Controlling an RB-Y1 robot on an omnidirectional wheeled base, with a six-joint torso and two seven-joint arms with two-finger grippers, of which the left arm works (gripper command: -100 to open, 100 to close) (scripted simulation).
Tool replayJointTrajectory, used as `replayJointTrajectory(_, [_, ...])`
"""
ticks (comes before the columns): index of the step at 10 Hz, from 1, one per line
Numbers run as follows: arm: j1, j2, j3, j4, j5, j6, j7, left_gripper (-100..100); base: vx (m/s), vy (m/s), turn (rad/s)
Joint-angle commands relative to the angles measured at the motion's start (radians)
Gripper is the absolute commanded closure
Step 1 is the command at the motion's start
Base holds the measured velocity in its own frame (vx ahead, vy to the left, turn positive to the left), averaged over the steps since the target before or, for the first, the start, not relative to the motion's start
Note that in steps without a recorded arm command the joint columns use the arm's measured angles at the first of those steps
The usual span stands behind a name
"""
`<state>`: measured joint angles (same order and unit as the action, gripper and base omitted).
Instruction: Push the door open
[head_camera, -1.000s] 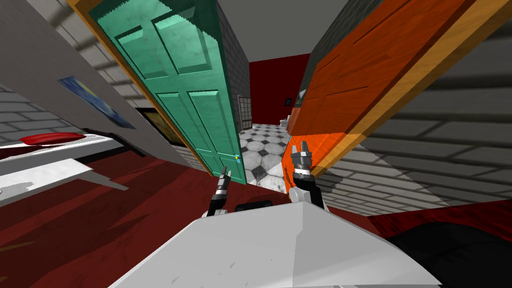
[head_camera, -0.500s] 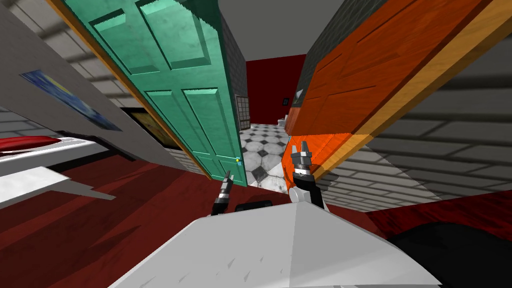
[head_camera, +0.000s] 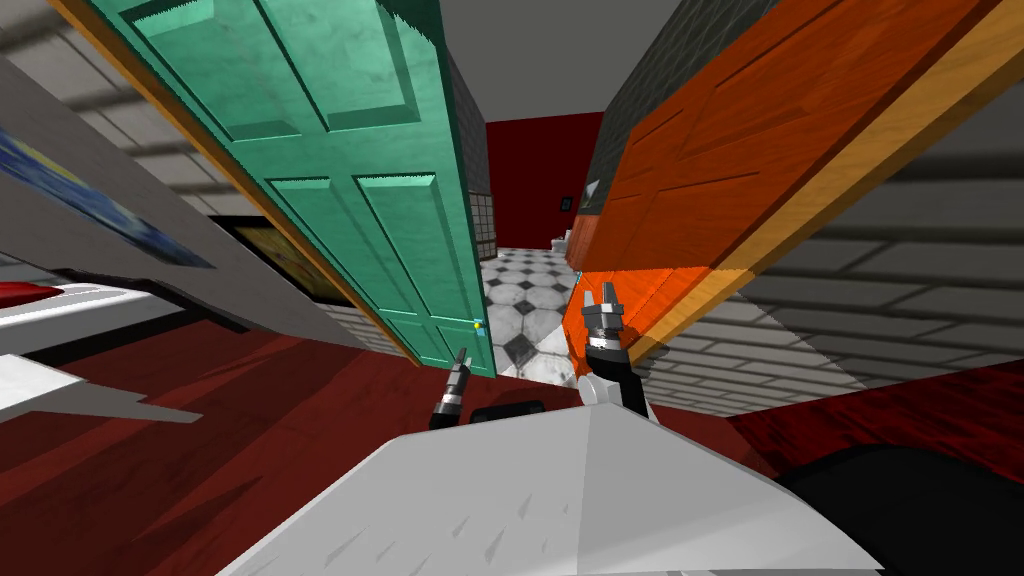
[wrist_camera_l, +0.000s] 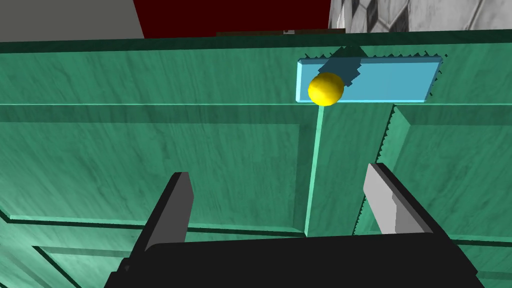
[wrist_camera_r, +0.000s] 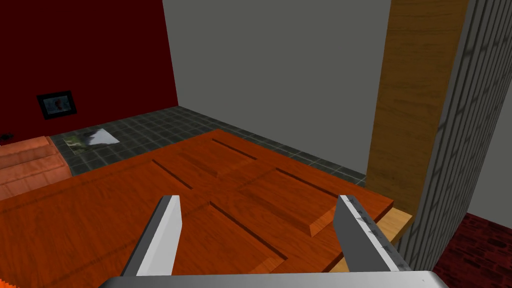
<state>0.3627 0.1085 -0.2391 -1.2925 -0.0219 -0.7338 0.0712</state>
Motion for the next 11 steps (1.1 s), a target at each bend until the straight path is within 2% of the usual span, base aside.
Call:
replayJointTrajectory(1, [0.0,0.001,-0.009,0.031,-0.005,-0.01,-0.002,-100,0.086,0.078,-0.059])
replayJointTrajectory(3, [-0.004,0.001,-0.019,0.064,-0.009,-0.021,-0.005,-100,0.067,0.064,-0.059])
replayJointTrajectory(6, [-0.01,0.002,-0.039,0.139,-0.019,-0.044,-0.011,-100,0.111,0.111,-0.081])
replayJointTrajectory(7, [-0.011,0.002,-0.042,0.149,-0.02,-0.047,-0.012,-100,0.11,0.099,-0.047])
replayJointTrajectory(8, [-0.008,0.0,-0.041,0.136,-0.02,-0.041,-0.013,-100,0.047,0.043,-0.011])
replayJointTrajectory(11, [-0.037,-0.01,-0.03,0.162,-0.016,-0.034,-0.016,-100,0.169,-0.035,-0.029])
